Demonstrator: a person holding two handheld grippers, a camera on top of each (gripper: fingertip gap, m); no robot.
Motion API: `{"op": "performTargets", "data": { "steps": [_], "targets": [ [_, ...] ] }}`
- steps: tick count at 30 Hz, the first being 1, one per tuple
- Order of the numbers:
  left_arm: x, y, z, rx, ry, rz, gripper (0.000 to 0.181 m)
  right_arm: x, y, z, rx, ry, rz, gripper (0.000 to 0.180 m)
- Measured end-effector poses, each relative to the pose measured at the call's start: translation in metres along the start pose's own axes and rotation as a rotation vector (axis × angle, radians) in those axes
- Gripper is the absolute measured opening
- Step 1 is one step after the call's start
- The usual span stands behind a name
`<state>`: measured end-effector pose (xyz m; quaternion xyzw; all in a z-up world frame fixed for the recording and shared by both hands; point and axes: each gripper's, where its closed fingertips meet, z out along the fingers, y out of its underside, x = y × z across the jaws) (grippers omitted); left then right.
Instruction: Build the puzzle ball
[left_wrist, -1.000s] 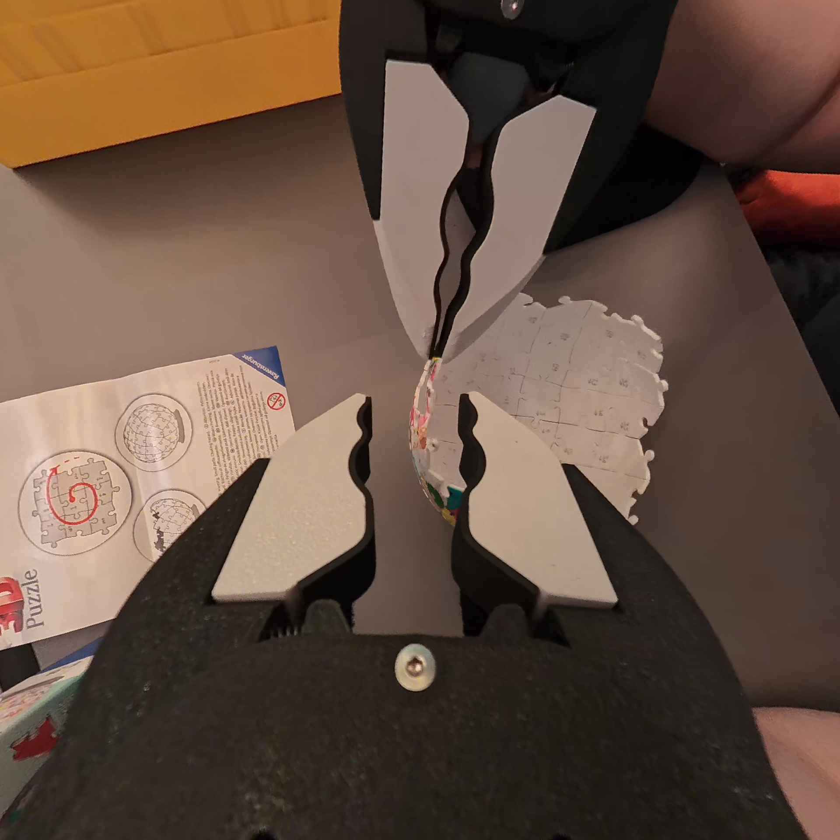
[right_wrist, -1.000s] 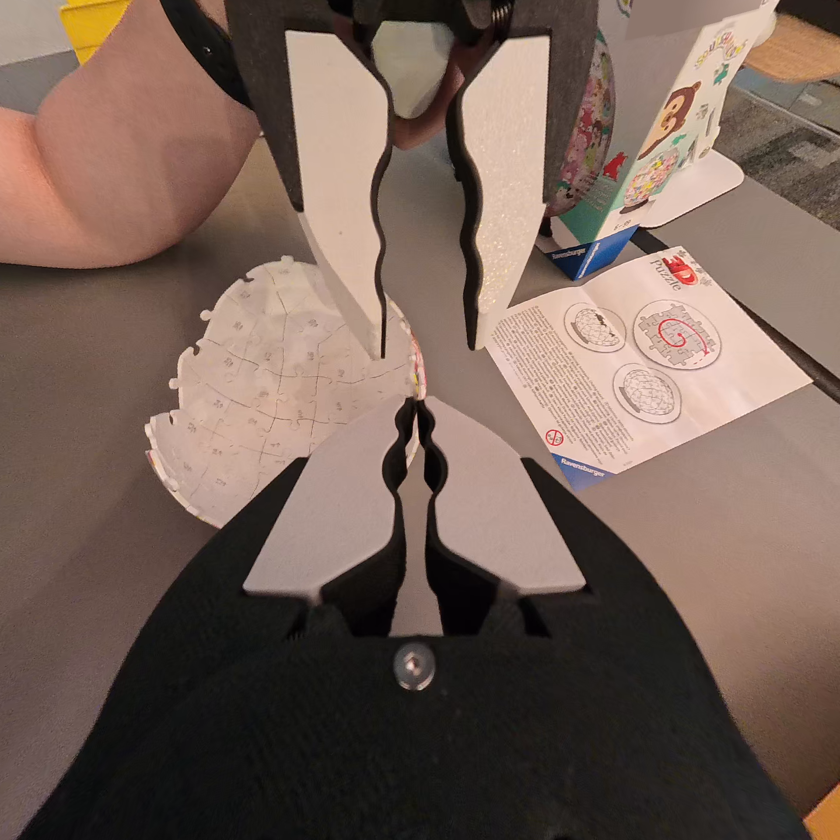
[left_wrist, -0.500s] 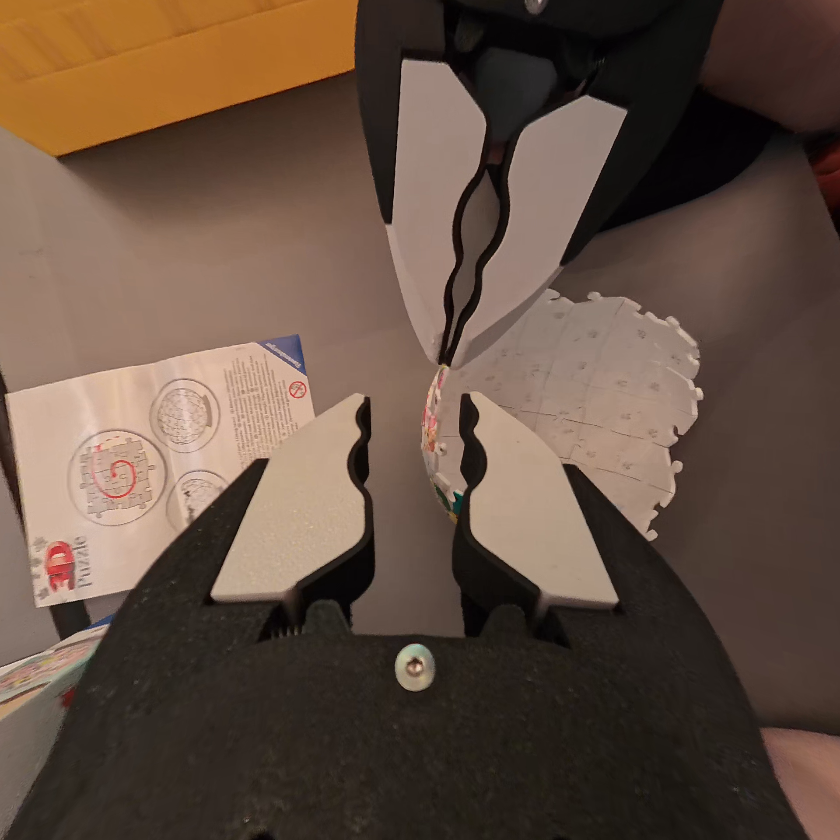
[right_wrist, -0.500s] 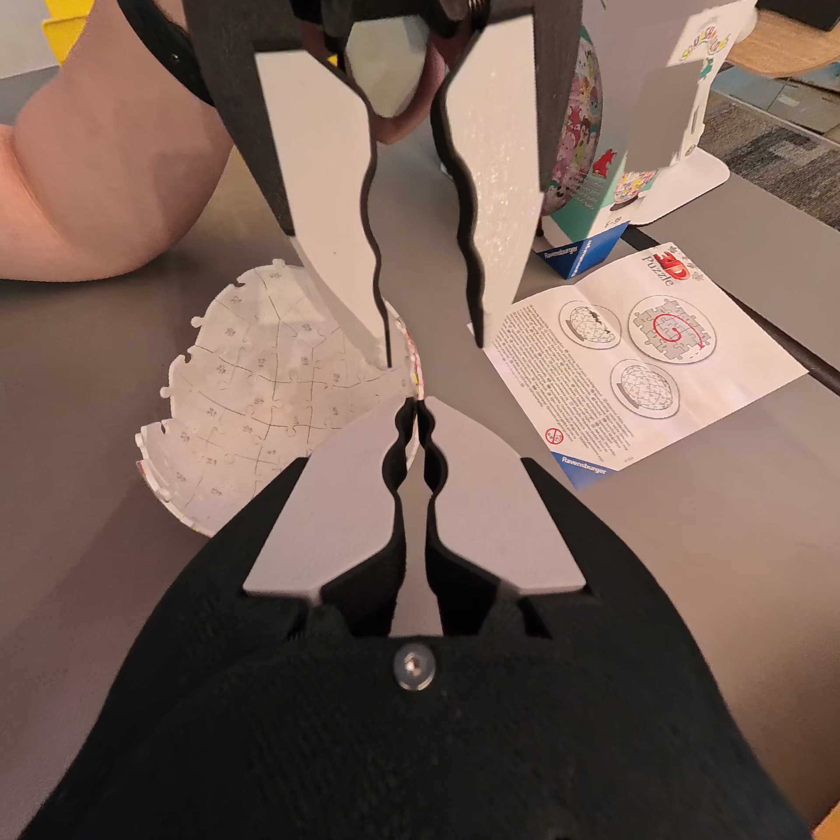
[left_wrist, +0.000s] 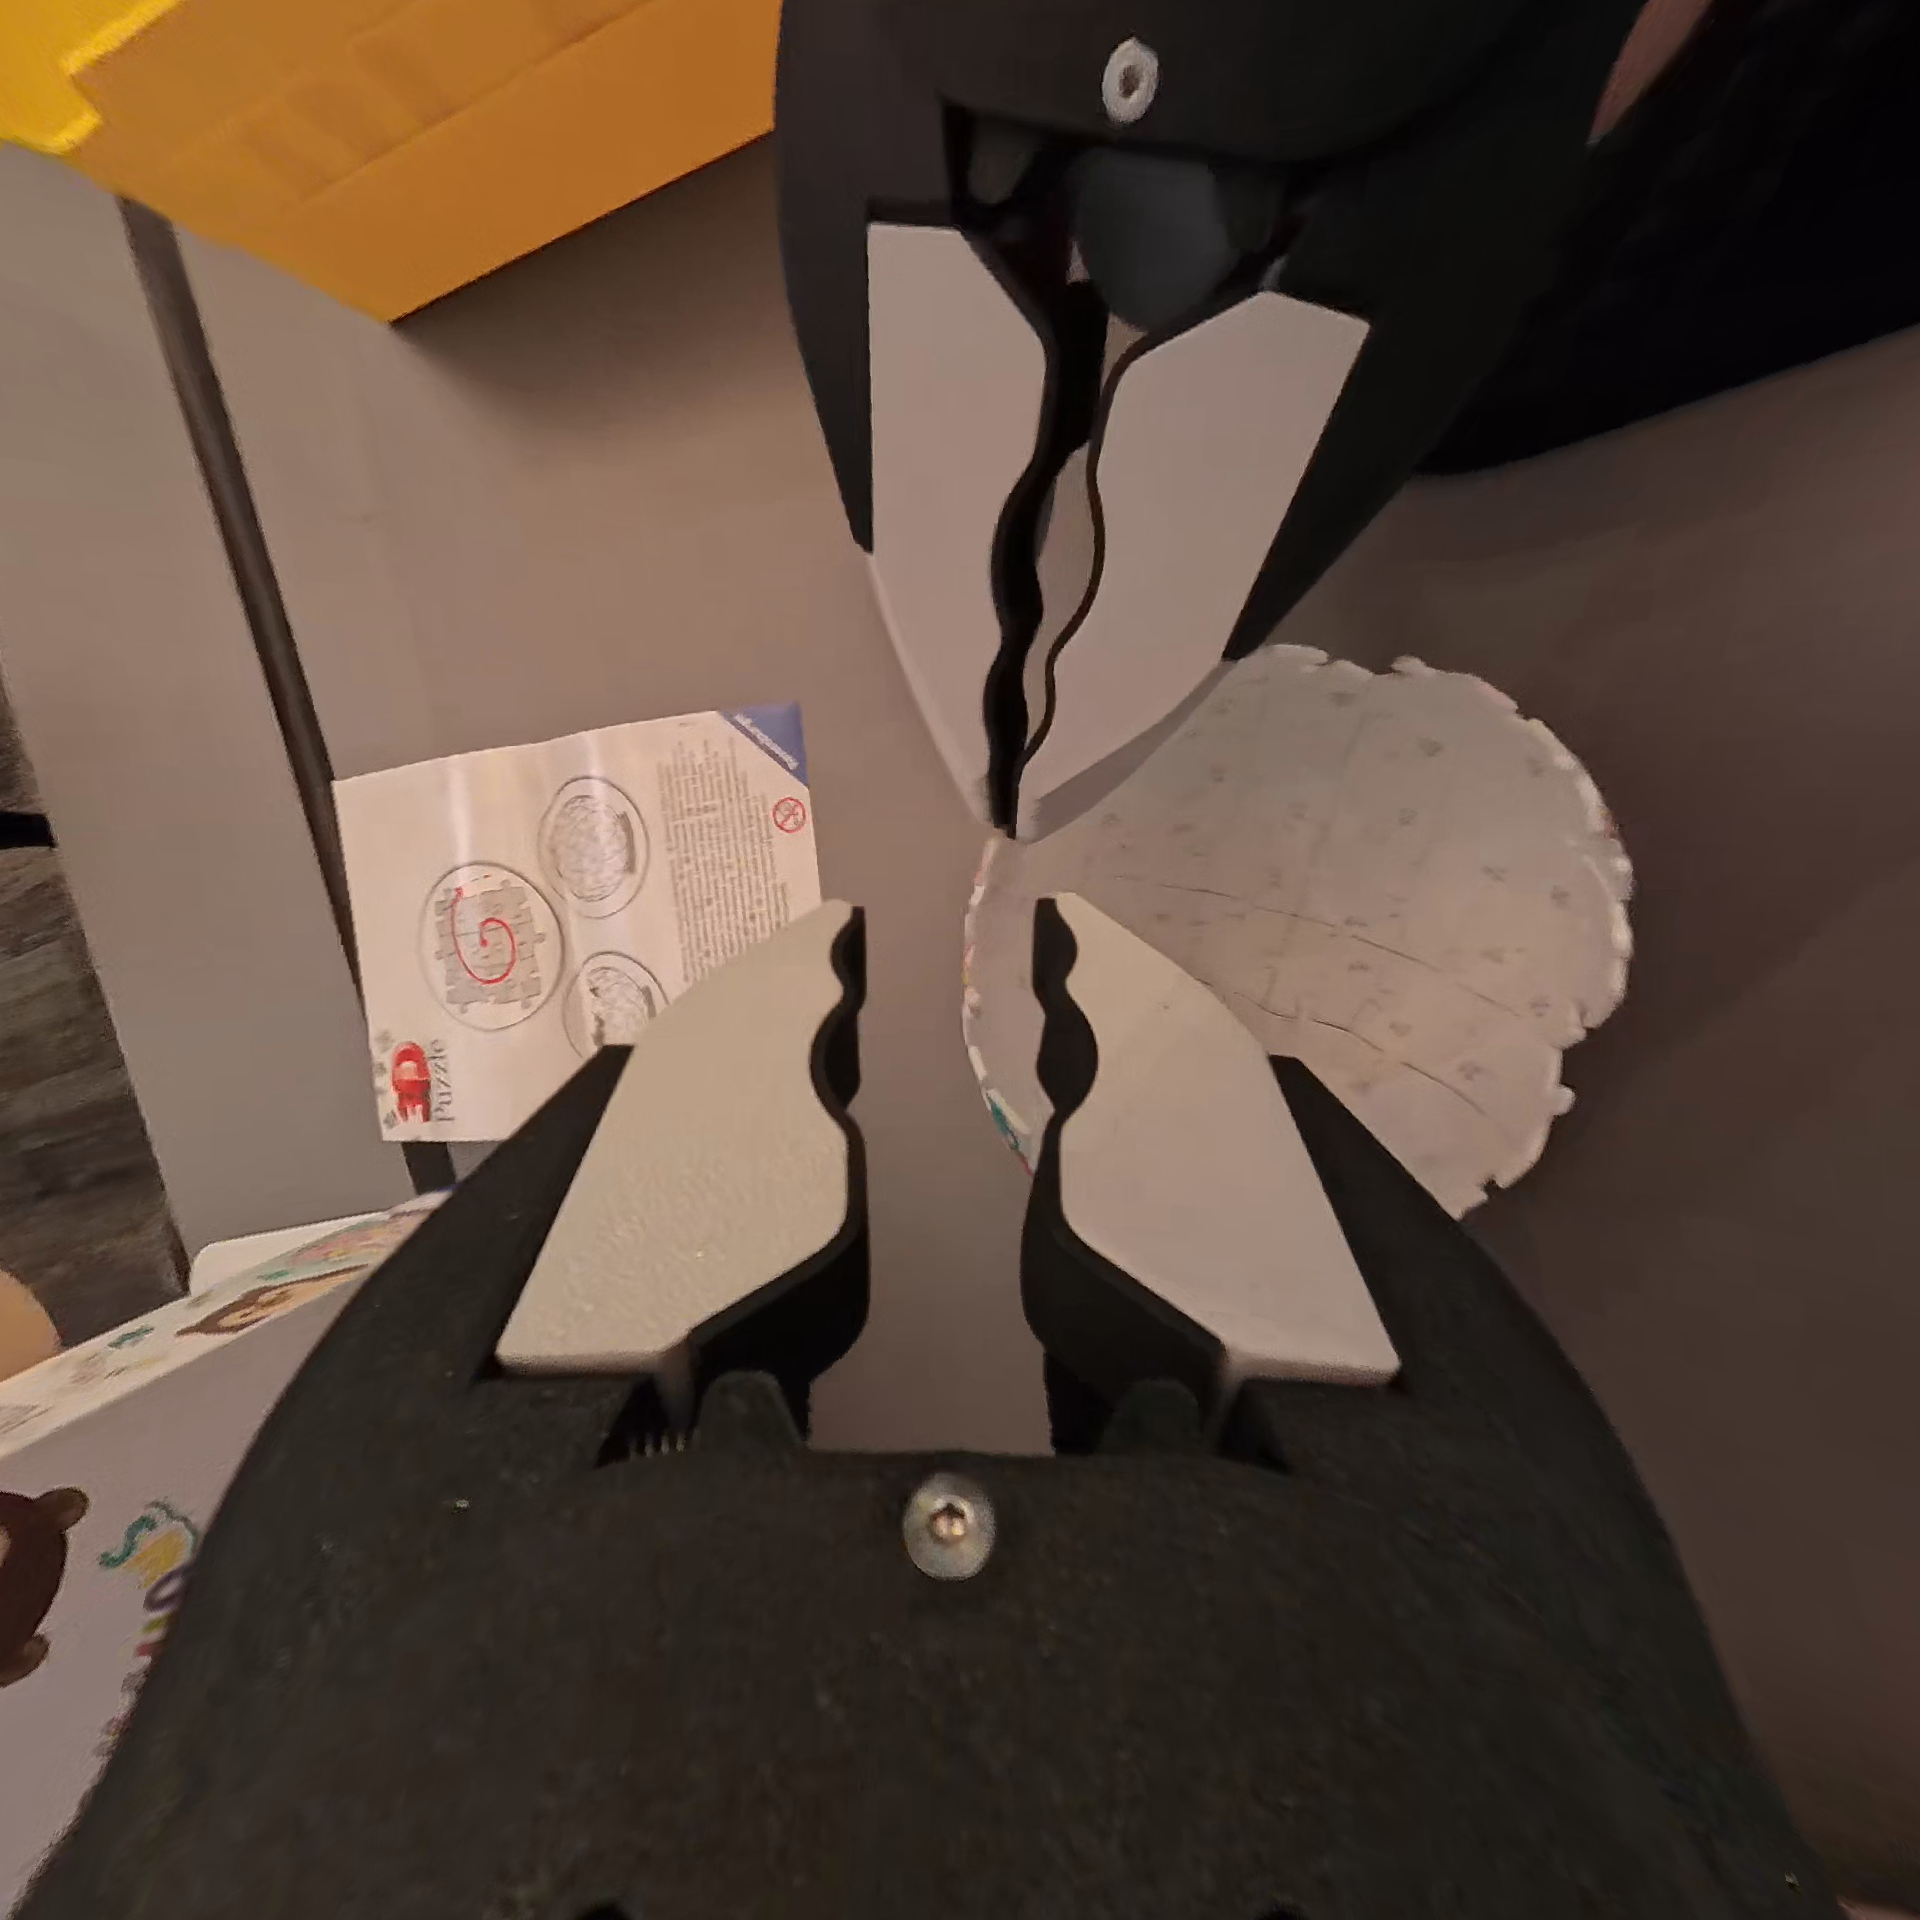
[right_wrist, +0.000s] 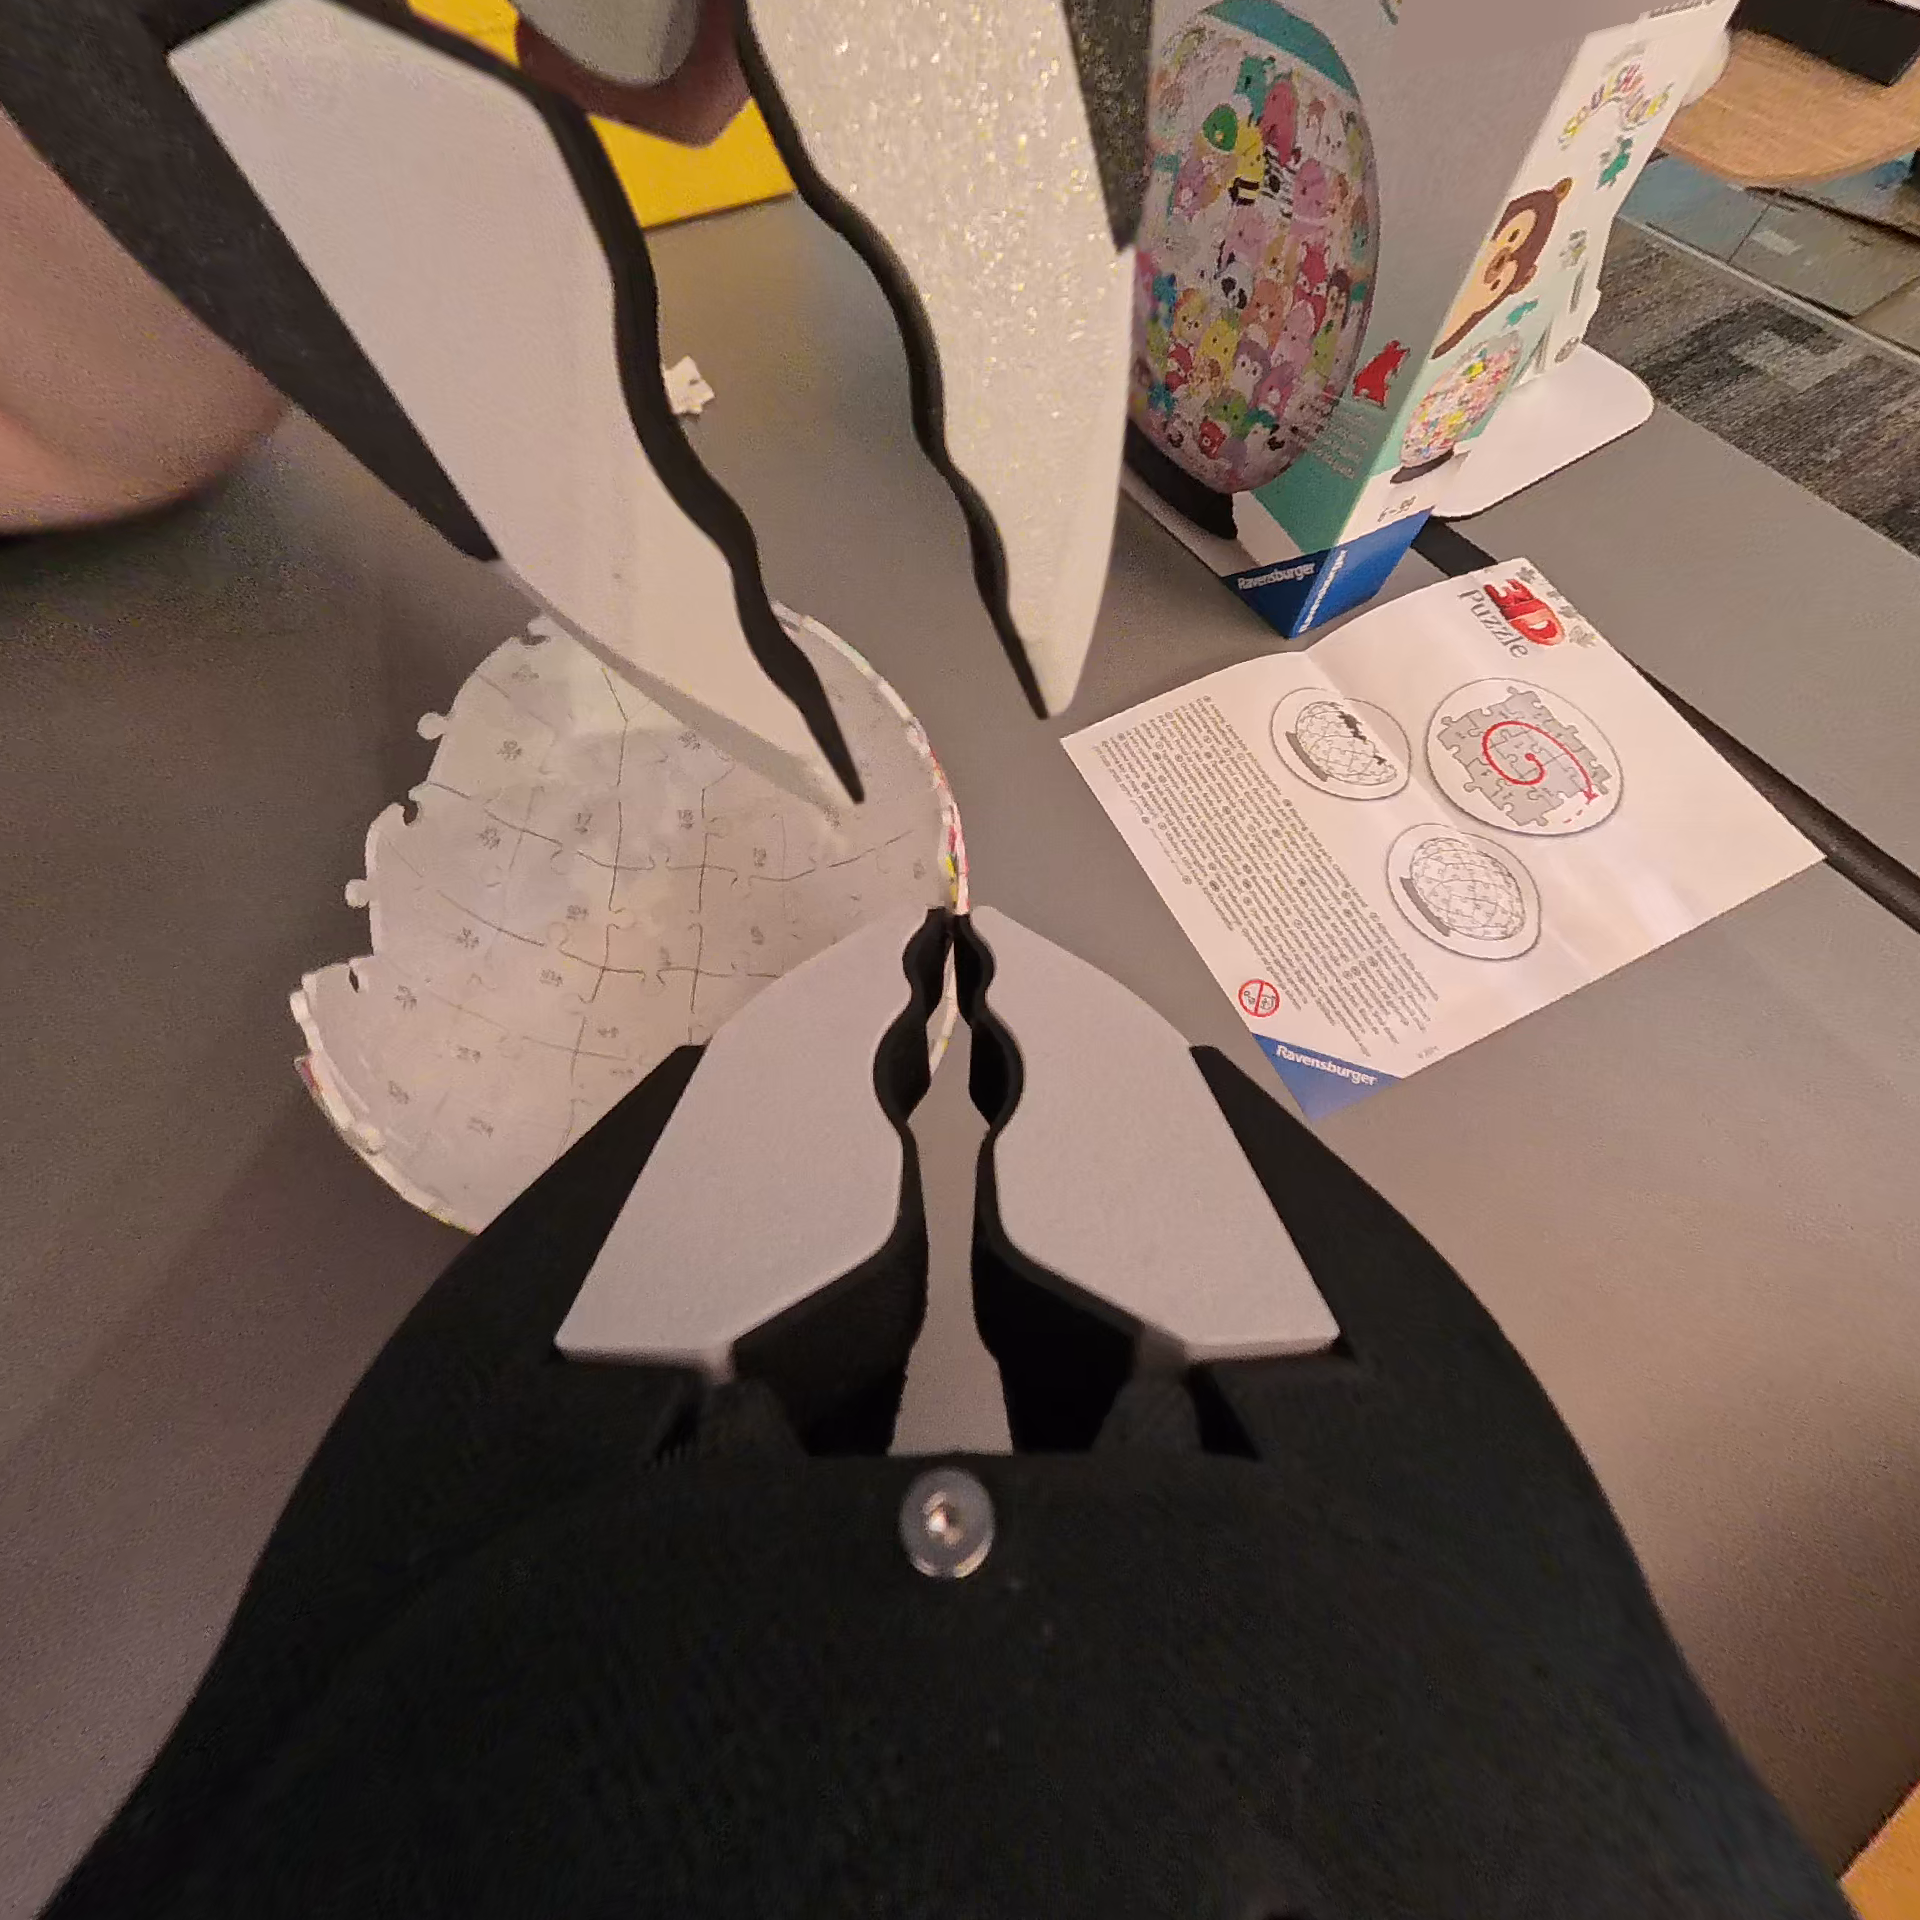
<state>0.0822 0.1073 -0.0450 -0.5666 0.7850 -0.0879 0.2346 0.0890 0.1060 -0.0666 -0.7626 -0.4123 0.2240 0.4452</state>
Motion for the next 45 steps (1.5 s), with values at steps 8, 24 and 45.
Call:
{"op": "performTargets", "data": {
  "steps": [8, 24, 45],
  "targets": [
    [-0.003, 0.015, -0.004, -0.144, 0.059, -0.033, 0.036, -0.001, -0.002, 0.001, 0.012, 0.011, -0.018, 0.002],
    [-0.014, 0.022, -0.004, -0.128, 0.038, -0.091, 0.036, 0.003, -0.001, -0.001, 0.045, 0.018, -0.007, 0.002],
    [0.001, 0.028, 0.031, -0.165, 0.068, -0.030, 0.023, 0.005, -0.002, 0.000, 0.069, 0.031, -0.003, 0.002]
  ]
}}
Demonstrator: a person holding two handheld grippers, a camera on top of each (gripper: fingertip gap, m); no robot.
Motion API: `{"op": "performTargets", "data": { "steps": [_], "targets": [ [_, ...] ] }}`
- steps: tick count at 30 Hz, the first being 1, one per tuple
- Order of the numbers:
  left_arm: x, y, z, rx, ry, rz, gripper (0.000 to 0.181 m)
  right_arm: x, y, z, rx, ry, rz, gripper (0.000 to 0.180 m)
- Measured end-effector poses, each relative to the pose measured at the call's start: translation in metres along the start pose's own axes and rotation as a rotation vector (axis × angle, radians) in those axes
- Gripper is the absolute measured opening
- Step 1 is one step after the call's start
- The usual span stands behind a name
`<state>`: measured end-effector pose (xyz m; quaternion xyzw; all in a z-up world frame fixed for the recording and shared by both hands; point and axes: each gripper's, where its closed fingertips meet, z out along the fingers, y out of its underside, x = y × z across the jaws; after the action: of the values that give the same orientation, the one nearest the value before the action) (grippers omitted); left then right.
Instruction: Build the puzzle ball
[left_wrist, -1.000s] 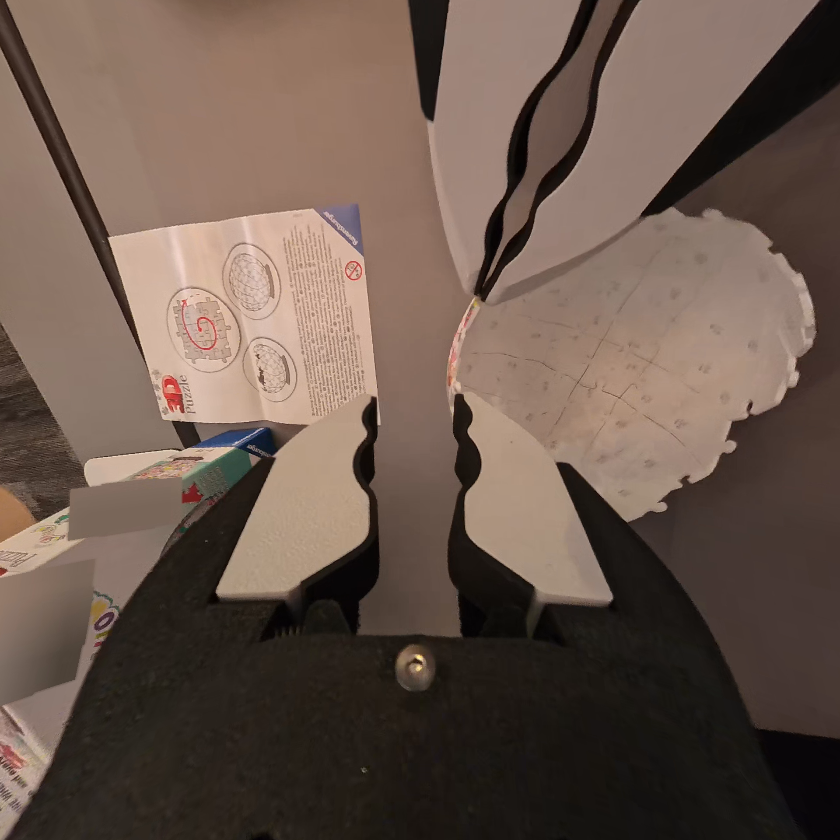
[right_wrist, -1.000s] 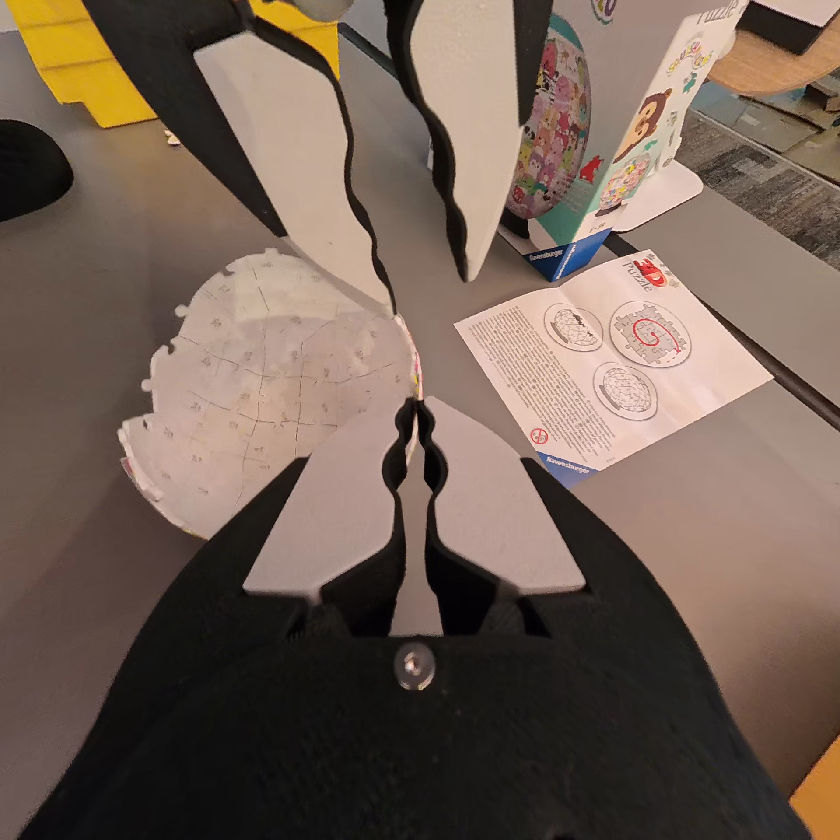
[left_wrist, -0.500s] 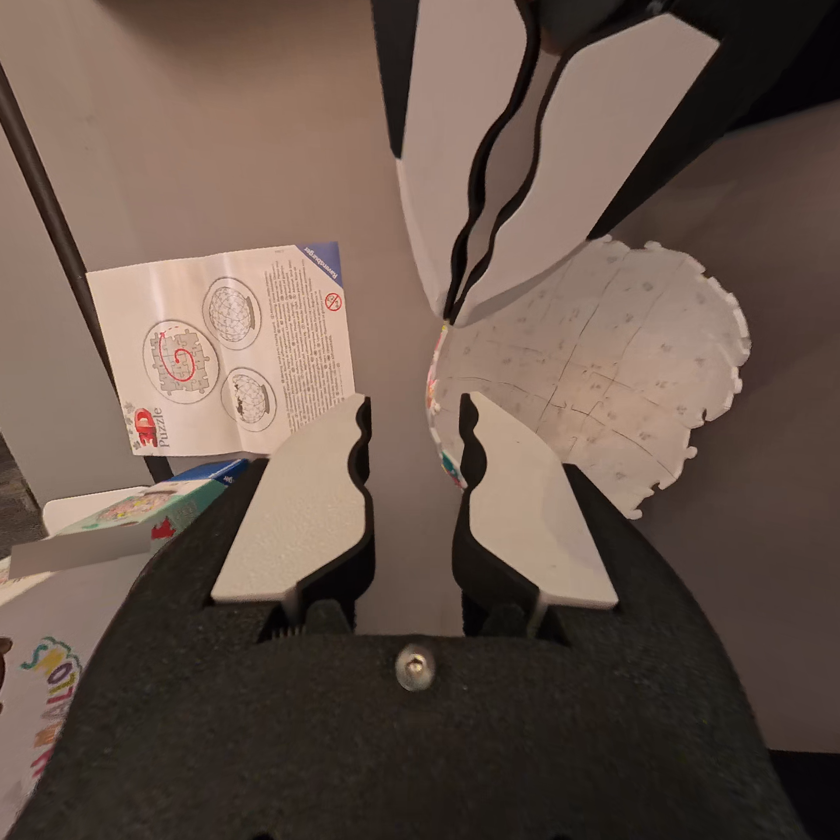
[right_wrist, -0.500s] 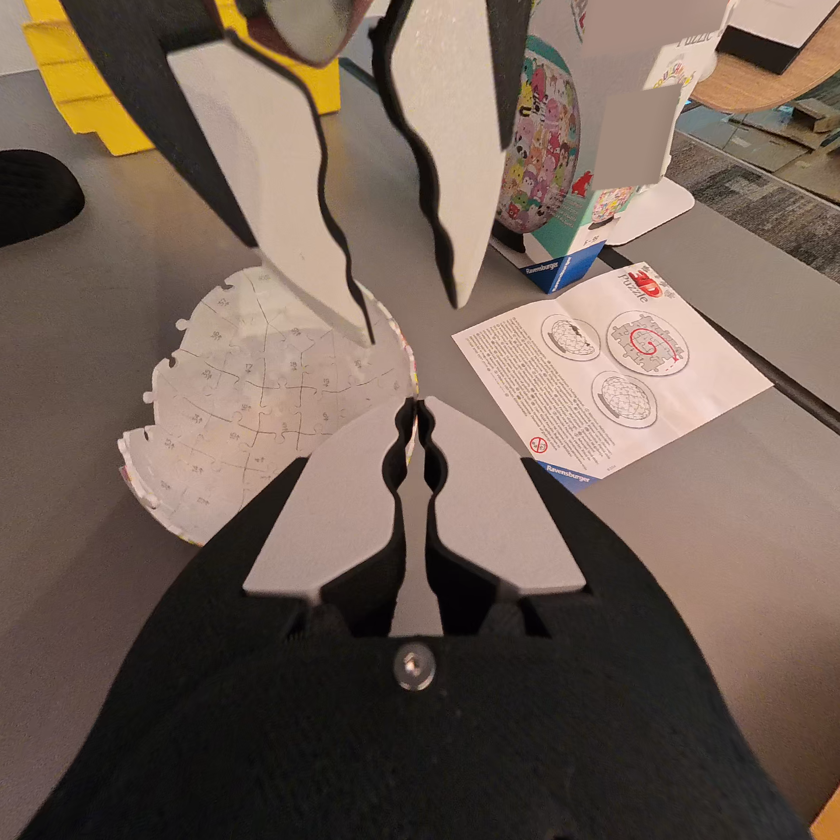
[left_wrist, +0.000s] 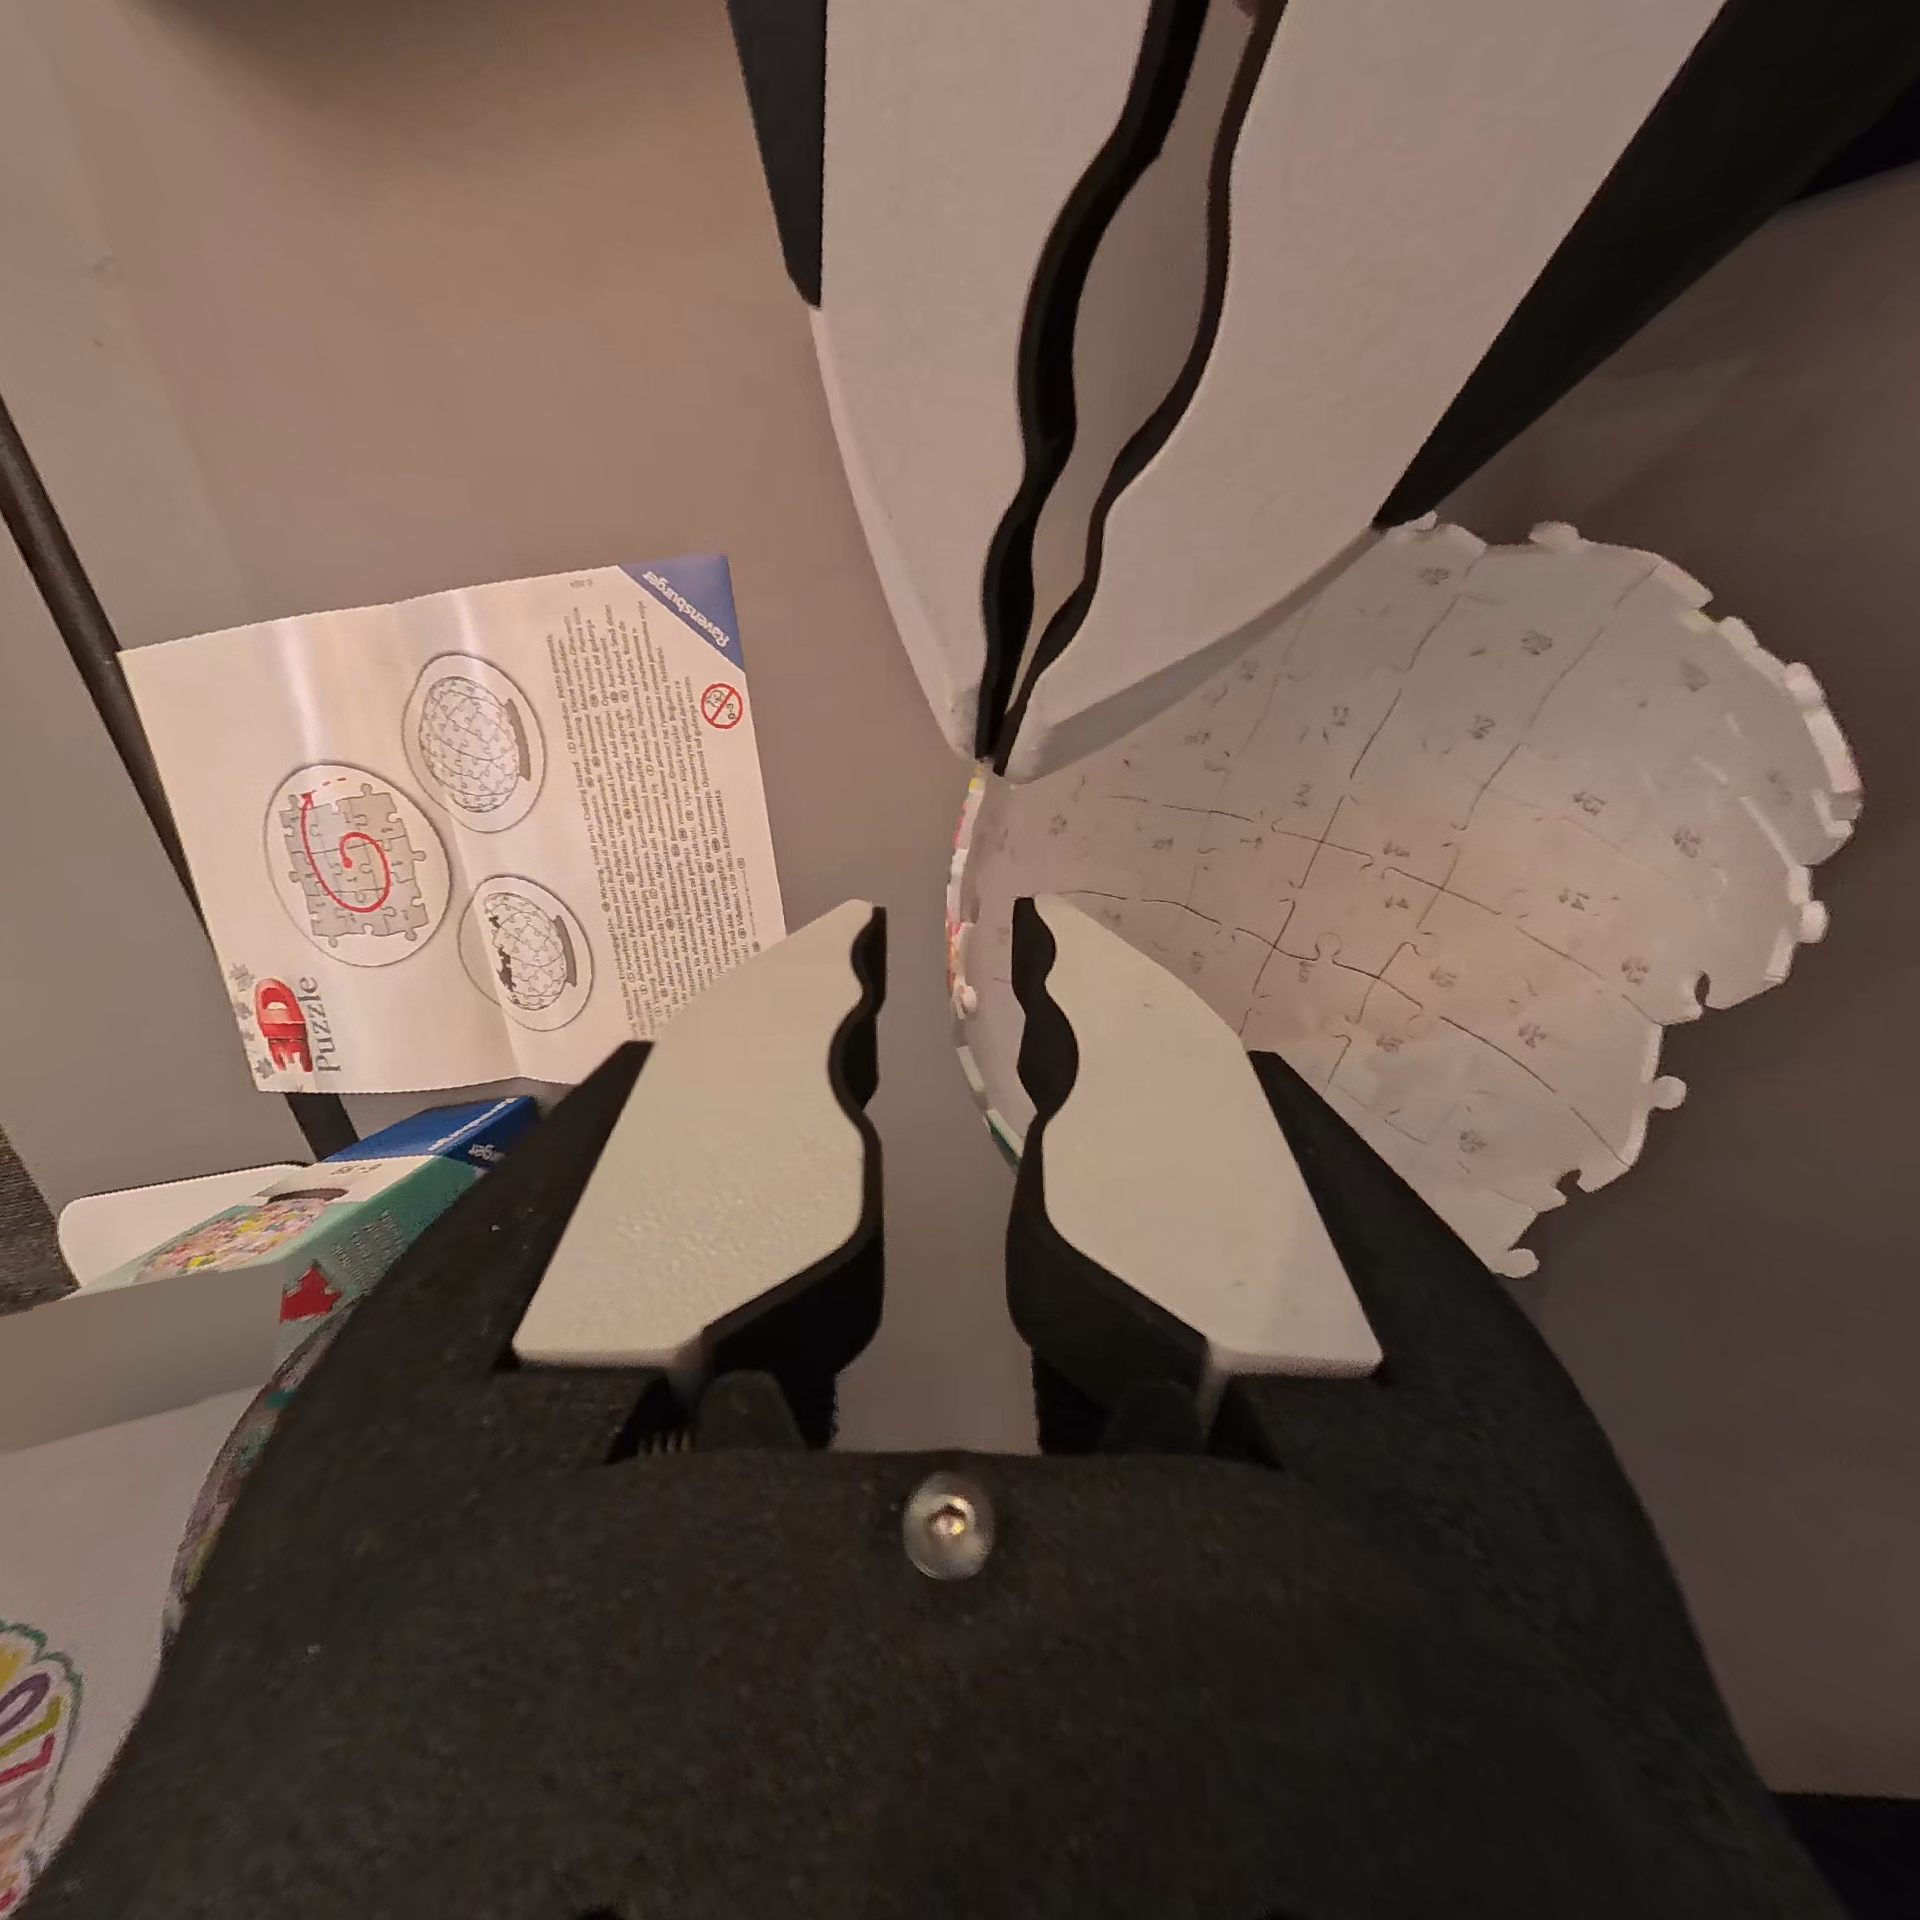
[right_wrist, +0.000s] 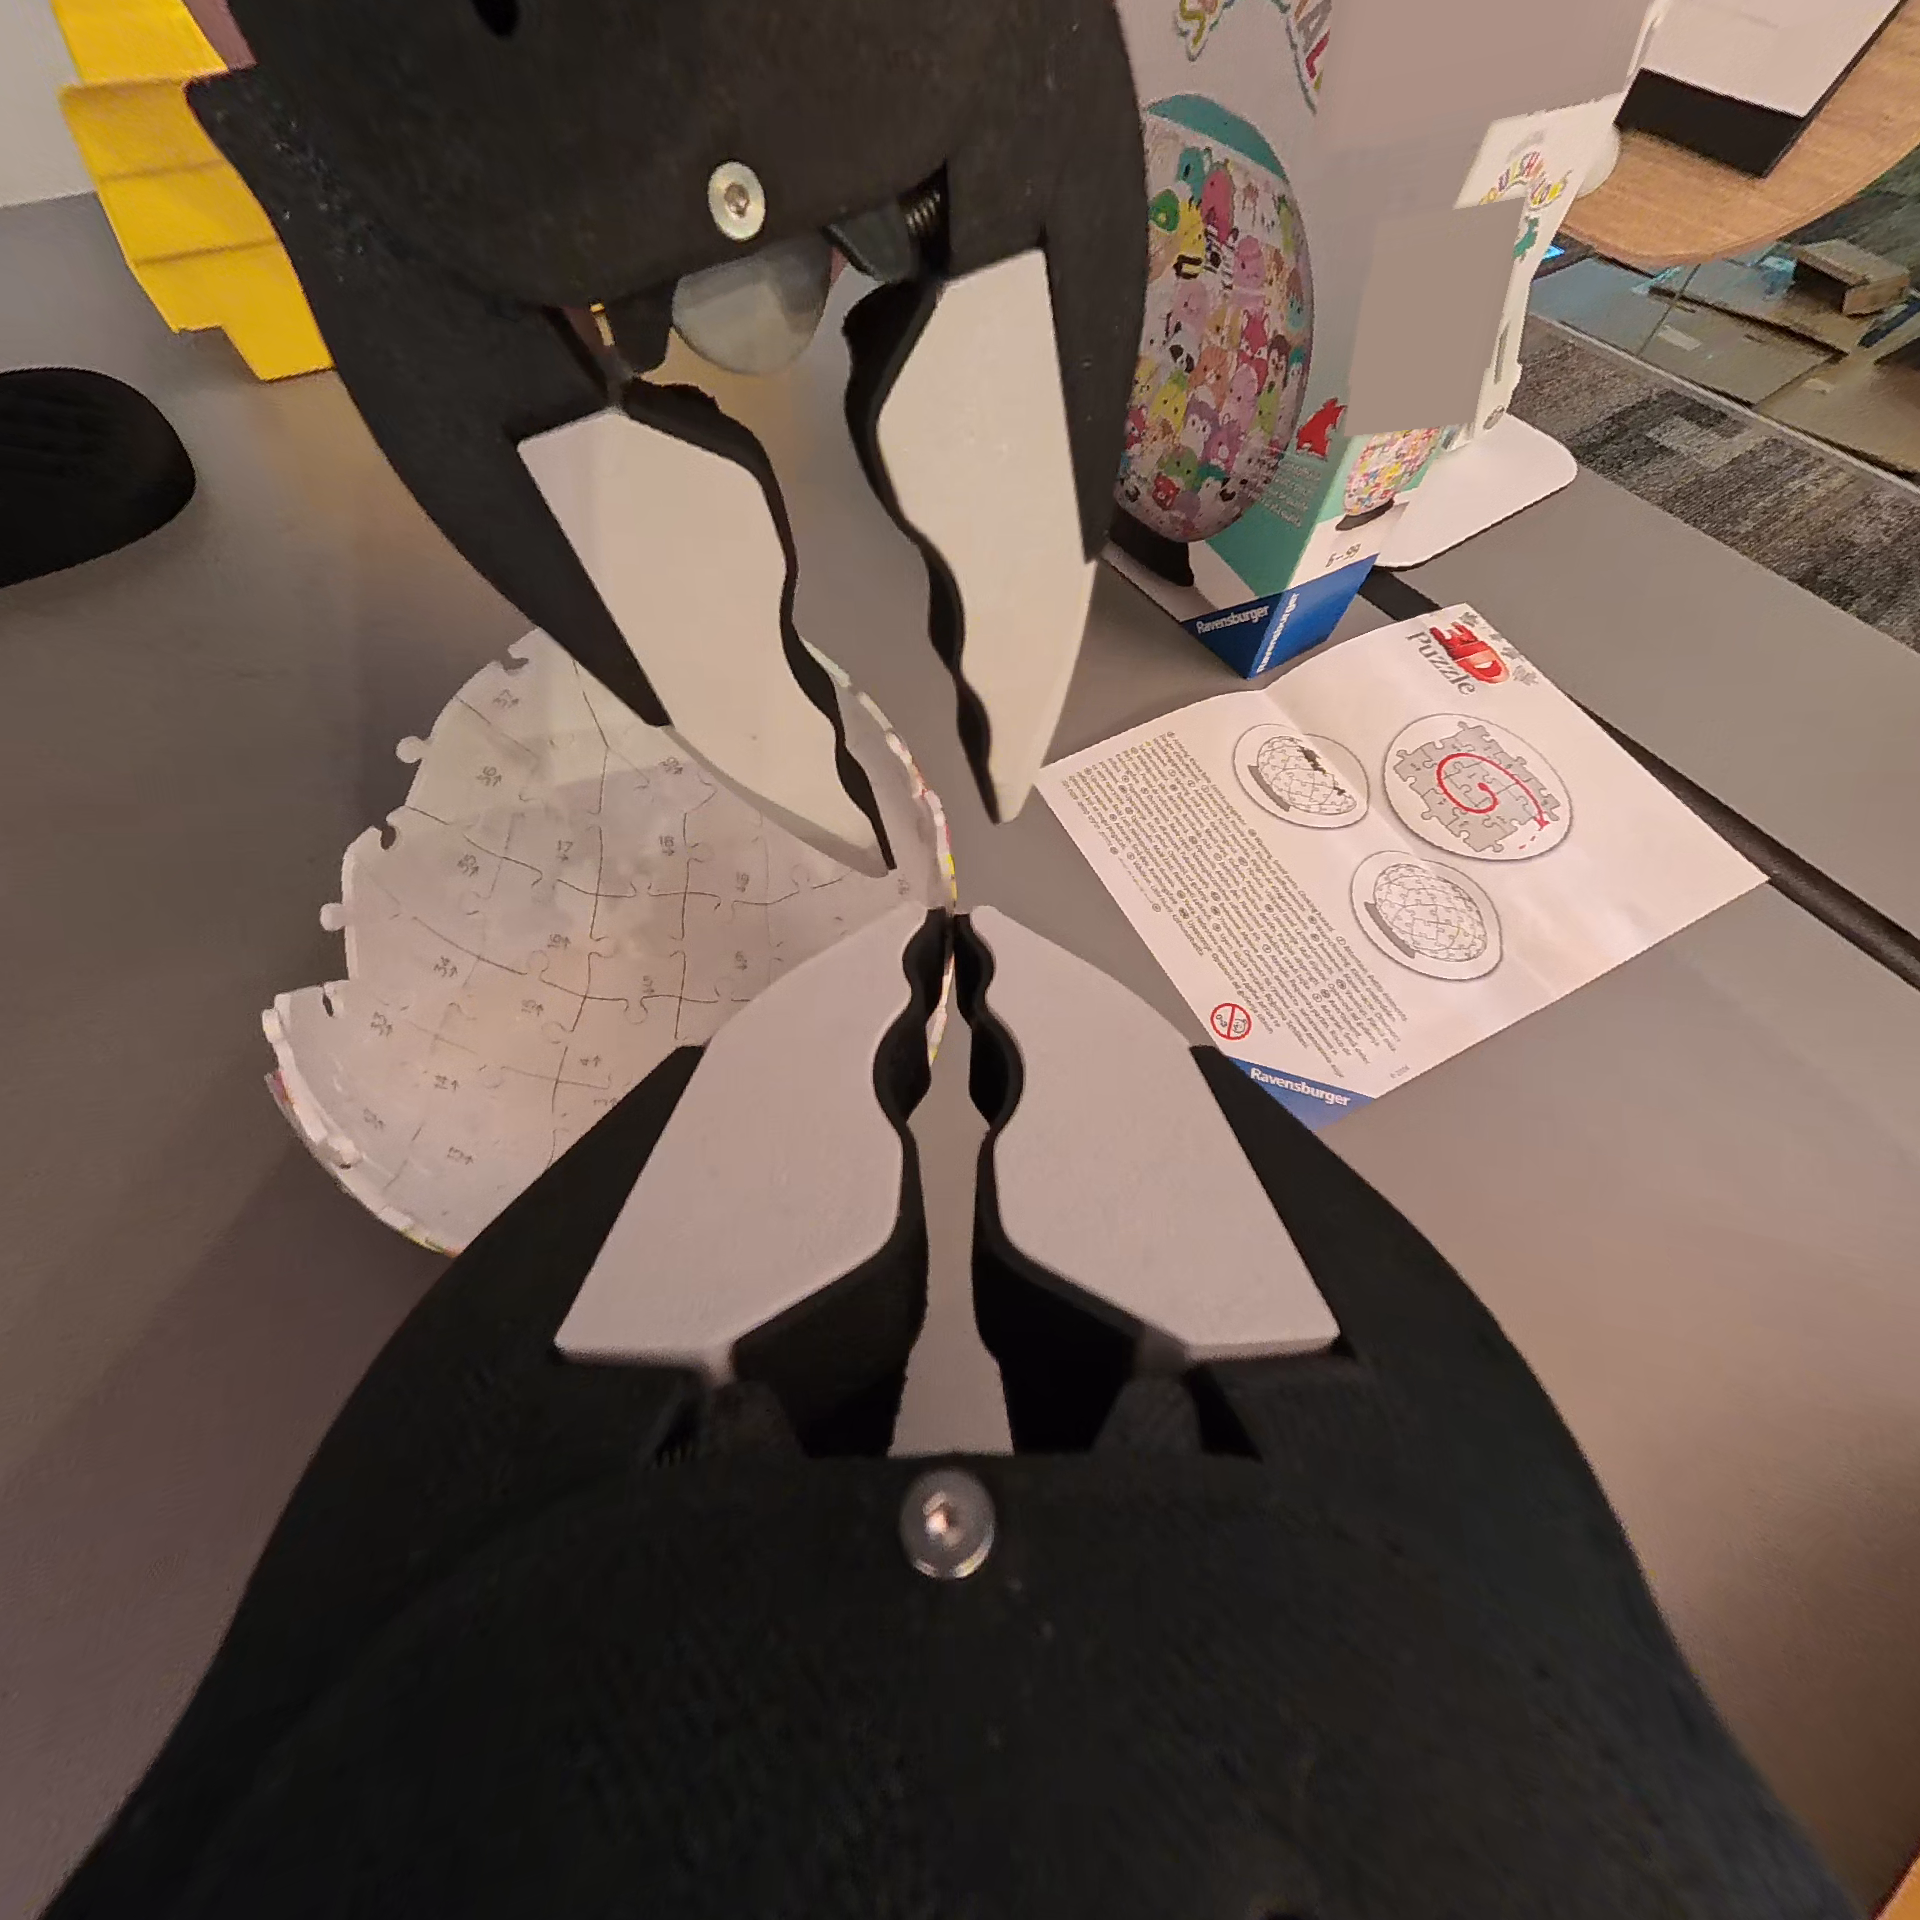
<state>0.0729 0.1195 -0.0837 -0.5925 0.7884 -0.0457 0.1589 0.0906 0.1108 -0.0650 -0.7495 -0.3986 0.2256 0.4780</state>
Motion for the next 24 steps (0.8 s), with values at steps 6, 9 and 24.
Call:
{"op": "performTargets", "data": {
  "steps": [6, 9, 24],
  "targets": [
    [0.0027, 0.0008, 0.0024, -0.006, 0.042, -0.005, 0.010, 0.0009, 0.0001, 0.0004, 0.000, 0.004, -0.002, 0.003],
    [0.0008, 0.0005, 0.0037, -0.007, 0.032, 0.000, 0.007, 0.0014, 0.0009, 0.0007, -0.001, 0.002, 0.000, 0.002],
    [-0.0003, 0.0049, 0.0078, -0.029, 0.017, 0.014, 0.003, 0.0011, -0.0006, 0.0005, 0.042, -0.041, 0.025, 0.020]
  ]
}}
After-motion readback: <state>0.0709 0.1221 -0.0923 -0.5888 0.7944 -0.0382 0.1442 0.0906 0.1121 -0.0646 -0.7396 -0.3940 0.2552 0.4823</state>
